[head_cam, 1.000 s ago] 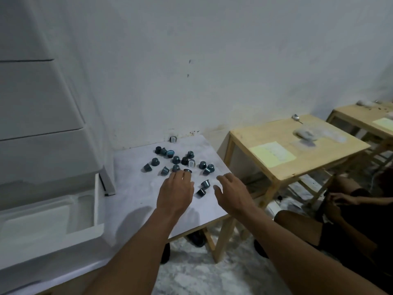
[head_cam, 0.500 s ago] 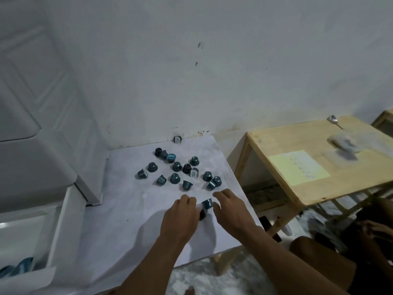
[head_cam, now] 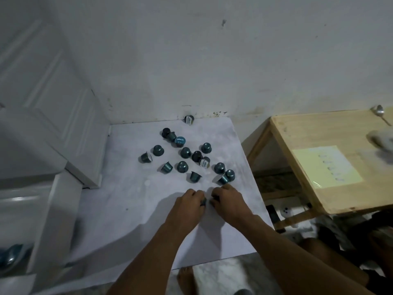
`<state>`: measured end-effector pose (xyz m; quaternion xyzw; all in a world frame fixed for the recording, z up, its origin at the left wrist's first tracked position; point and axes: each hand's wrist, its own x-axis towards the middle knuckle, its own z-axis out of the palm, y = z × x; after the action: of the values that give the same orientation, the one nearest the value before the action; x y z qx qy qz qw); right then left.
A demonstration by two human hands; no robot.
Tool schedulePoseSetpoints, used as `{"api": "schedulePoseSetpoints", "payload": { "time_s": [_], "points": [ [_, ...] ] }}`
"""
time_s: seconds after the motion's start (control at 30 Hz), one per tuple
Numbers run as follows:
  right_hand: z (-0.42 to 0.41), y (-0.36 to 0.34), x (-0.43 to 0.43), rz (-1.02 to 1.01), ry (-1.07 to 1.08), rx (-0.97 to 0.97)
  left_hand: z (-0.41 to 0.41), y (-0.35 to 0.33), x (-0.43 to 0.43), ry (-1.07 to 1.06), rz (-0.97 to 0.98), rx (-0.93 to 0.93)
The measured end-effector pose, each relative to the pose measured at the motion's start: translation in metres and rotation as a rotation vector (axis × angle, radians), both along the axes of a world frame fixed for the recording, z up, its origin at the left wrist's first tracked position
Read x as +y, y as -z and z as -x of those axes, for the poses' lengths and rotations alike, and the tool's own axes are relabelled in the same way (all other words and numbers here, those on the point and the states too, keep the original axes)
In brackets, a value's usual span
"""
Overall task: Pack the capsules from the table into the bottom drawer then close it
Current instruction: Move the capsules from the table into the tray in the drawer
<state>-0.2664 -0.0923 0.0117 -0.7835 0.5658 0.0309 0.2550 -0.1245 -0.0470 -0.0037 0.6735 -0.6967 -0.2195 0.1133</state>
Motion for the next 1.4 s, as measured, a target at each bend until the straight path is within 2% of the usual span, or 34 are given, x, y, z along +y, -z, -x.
{"api": "schedulePoseSetpoints", "payload": {
  "time_s": [0.27, 0.43, 0.67, 0.87, 1.1, 1.27, 1.4],
  "points": [
    [0.000, -0.003, -0.007, -0.025, -0.027, -0.054, -0.007, 0.000, -0.004, -0.137, -0.024, 0.079],
    [0.012, -0.018, -0.010, 0.011, -0.129, -0.074, -0.006, -0.020, -0.006, -0.211, -0.039, 0.105],
    [0.013, -0.058, -0.024, 0.164, -0.207, -0.213, 0.005, -0.072, 0.007, -0.438, 0.160, 0.166],
    [0.001, -0.088, -0.007, 0.279, -0.355, -0.319, 0.014, -0.111, 0.052, -0.680, 0.341, 0.227],
    [-0.062, -0.126, 0.048, 0.290, -0.574, -0.452, -0.018, -0.150, 0.127, -0.911, 0.463, 0.150],
    [-0.115, -0.149, 0.093, 0.317, -0.695, -0.563, -0.059, -0.174, 0.177, -0.980, 0.510, -0.013],
    [-0.160, -0.158, 0.126, 0.317, -0.760, -0.587, -0.100, -0.181, 0.214, -1.029, 0.545, -0.046]
  ]
}}
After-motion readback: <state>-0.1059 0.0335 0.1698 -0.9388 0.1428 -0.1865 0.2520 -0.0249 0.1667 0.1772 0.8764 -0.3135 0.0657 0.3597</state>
